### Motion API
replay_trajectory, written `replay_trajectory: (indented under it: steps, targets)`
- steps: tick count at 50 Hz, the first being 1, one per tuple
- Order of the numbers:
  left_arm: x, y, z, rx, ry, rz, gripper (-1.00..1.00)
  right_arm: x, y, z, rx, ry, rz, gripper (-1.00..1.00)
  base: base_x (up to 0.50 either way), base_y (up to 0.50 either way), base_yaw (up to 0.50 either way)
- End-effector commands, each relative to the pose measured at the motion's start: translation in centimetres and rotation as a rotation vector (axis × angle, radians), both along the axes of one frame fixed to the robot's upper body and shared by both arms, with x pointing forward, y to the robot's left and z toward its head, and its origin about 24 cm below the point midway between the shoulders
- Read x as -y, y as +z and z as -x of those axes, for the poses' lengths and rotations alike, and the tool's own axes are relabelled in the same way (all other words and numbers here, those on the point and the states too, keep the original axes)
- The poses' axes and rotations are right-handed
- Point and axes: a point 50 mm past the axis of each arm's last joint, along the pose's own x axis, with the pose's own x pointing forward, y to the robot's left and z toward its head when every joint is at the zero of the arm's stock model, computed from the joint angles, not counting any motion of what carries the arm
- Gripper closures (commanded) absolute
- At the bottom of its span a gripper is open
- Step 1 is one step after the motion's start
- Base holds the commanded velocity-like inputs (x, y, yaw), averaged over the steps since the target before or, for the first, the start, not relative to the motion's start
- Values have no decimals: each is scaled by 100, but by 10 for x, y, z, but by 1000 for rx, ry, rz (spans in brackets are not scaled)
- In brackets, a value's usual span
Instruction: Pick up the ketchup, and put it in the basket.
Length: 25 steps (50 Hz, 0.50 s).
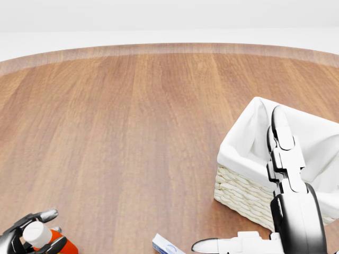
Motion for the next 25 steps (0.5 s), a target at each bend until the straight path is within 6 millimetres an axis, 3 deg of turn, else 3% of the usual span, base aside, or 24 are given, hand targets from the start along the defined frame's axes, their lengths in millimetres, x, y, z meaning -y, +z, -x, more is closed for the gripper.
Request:
replay_trajectory:
  steps: [1,18,19,25]
  targets:
    - [6,-10,4,-45,-22,36,95,-1,-1,-1,-6,7,0,-100,0,0,0]
    - [5,-7,4,-34,-28,6,96,-1,-1,0,-5,7,0,-100,0,0,0]
    - [7,7,0,31,-48,-45,95,-1,-2,-1,-10,8,2,-100,0,0,0]
    - [16,44,-5,212,-89,-125,95,-1,-3,-1,-12,6,2,-100,0,0,0]
